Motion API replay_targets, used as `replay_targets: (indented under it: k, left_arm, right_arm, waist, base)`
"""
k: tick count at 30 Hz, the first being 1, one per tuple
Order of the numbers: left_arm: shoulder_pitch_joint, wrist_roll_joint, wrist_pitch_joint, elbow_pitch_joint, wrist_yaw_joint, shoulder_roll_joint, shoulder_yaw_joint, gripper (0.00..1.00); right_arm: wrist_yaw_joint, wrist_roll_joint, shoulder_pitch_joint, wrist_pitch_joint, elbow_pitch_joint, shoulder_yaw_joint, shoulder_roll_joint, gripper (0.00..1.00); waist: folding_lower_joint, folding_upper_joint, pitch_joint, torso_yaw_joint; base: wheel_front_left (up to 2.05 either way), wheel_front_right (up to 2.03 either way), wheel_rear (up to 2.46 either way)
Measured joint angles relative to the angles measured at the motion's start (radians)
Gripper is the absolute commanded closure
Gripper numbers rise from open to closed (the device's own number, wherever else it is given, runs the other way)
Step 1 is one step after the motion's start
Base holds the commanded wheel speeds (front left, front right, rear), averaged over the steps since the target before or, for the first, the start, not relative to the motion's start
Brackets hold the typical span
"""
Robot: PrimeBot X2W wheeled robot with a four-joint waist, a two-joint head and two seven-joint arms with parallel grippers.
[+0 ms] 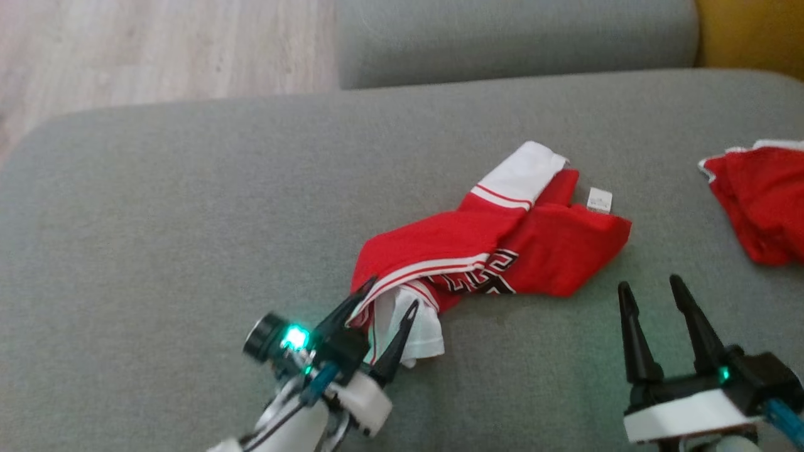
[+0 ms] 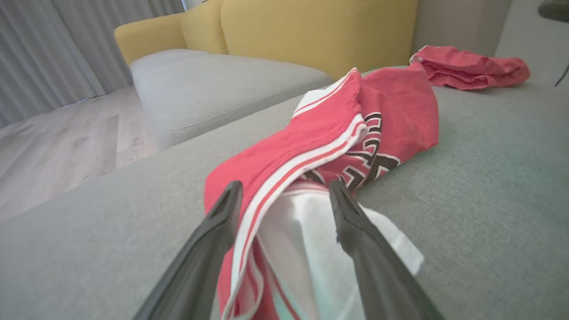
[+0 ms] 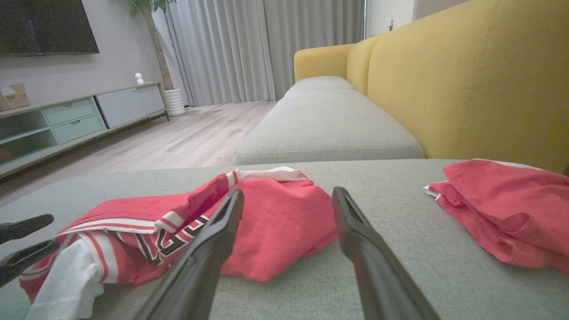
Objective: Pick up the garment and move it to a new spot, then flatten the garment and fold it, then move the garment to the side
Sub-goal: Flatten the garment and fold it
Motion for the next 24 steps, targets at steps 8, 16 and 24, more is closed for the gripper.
replay_targets:
  k: [8,16,24]
  left_arm:
    - [-0.194,-0.035,0.021,0.105,0.021,-0.003,-0.165,0.0]
    - [-0.291,-0.073,0.012,0.198,0.089,-0.005,-0.222,0.0]
    - [-0.332,-0.099,-0.004,0.152,0.128,-0.005,-0.226,0.0]
  right_arm:
    - [0.0,0.011,-0.069,0.0,-0.007,0.01,-0.006,0.0]
    - [0.0,0.022,-0.096,0.0,-0.012,0.008,-0.008,0.0]
    - [0.0,0.027,-0.098,0.0,-0.012,0.01,-0.007,0.0]
  waist:
    - [-0.0001,0.0,0.08,-0.059]
    - [-0.0001,0.0,0.131,-0.112]
    - [-0.0003,0.0,0.136,-0.13]
  base:
    - [0.0,0.0,0.0]
    - [0.0,0.0,0.0]
    - [0.0,0.0,0.0]
